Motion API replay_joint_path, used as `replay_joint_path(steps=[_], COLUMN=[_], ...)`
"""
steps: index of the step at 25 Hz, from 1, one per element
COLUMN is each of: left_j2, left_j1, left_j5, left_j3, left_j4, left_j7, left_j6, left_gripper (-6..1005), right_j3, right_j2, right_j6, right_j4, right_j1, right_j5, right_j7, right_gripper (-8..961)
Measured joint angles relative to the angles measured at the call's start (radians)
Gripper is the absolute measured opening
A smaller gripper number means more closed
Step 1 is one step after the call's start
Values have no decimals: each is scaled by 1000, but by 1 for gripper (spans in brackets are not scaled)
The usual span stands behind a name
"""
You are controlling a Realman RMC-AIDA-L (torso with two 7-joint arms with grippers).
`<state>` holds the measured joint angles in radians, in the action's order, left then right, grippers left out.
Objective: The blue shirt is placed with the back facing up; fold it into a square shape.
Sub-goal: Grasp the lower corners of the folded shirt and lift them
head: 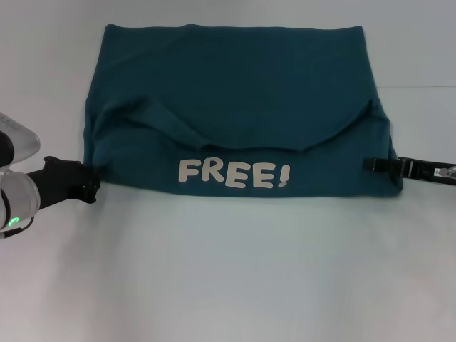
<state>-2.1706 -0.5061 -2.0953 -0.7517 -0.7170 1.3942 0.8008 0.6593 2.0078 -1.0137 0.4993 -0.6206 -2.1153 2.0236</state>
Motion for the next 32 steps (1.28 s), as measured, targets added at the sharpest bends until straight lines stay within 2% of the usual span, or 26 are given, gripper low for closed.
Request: replay_joint_path(steps=[7, 23, 32], left_j2=[0, 2, 0], left_j1=[0, 0, 1], left_j5=[-1, -2, -2], left_j3=[0, 0, 0], left_j4=[0, 2, -1], left_j7=[0, 0, 12], left_j6=[0, 1, 5], left_gripper=[42, 43, 43], right_j3=[37, 39, 39], right_j2=[3, 2, -8], right_j6=[31, 13, 1], right_j4=[-5, -10, -8], right_j1=[-1, 20, 33], right_j5=[0, 0, 0], right_j7=[22, 11, 9], right_gripper=[602, 548, 140])
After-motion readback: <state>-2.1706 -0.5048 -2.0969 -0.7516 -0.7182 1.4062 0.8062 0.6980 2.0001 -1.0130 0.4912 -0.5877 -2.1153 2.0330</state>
